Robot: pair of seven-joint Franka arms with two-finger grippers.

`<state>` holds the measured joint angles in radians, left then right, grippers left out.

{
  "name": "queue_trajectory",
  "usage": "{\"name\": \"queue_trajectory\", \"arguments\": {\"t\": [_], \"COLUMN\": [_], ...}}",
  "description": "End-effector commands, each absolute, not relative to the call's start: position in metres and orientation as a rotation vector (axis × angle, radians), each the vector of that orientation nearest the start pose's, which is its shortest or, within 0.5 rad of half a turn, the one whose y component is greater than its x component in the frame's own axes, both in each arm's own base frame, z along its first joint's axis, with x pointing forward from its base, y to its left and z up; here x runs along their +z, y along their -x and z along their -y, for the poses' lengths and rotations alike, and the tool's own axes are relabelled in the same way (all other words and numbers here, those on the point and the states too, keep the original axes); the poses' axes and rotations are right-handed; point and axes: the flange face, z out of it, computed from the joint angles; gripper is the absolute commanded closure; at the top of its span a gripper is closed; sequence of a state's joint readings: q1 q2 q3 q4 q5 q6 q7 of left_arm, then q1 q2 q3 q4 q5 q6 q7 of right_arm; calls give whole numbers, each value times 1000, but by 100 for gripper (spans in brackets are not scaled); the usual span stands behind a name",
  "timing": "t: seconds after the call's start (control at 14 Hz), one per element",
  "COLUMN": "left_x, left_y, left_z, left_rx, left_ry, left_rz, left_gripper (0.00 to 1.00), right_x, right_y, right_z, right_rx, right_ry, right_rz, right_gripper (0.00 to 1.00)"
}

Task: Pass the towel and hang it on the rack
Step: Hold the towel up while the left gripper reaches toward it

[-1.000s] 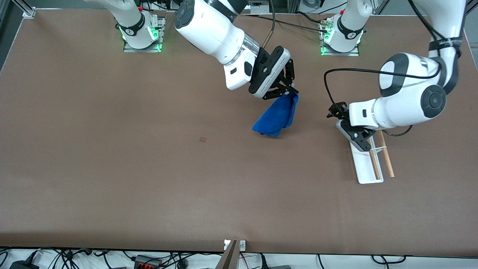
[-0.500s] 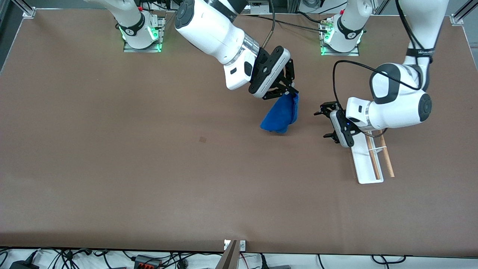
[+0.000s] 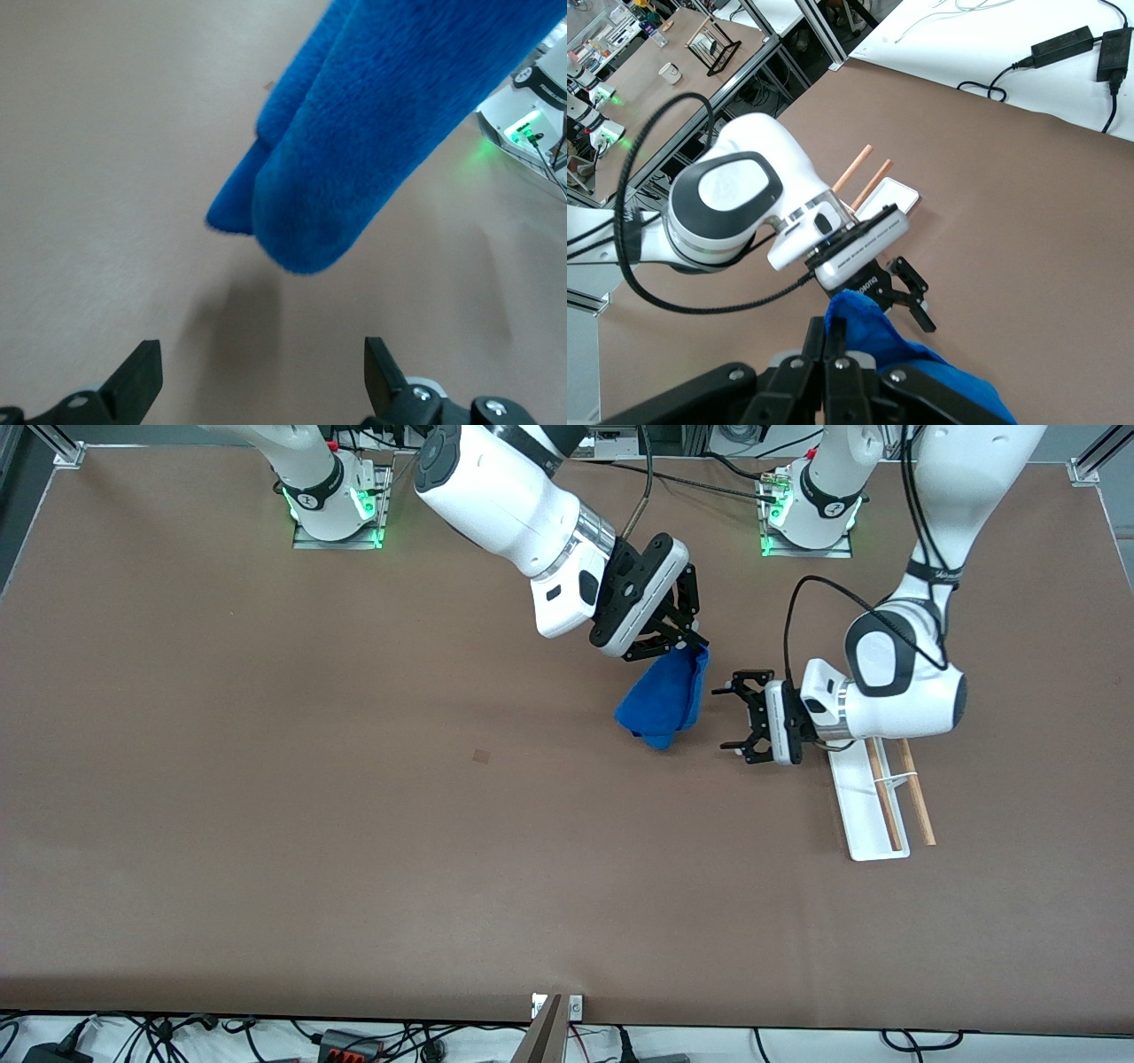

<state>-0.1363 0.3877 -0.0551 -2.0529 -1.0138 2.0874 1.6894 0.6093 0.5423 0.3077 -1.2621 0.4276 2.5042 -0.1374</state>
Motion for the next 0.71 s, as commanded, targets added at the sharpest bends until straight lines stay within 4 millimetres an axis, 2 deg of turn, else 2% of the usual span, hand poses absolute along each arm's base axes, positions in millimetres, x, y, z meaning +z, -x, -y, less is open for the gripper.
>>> {"name": "queue_trajectory", "arguments": {"t": [0.0, 0.43, 0.64], "left_x": [245, 250, 252], "left_y": [-548, -543, -544], "left_z": [172, 211, 221], "left_rx": [431, 470, 502], "left_ry": [-1888, -1864, -1881], "left_rz": [1339, 1350, 1345], "left_gripper": [0, 0, 0], "right_x": [545, 545, 545], "right_y": [-514, -514, -514], "right_z": [-563, -562, -562], "right_rx": [-580, -581, -581], "right_ry": [2191, 2192, 2192], "right_rz": [788, 787, 787], "right_gripper": [100, 100, 100]}}
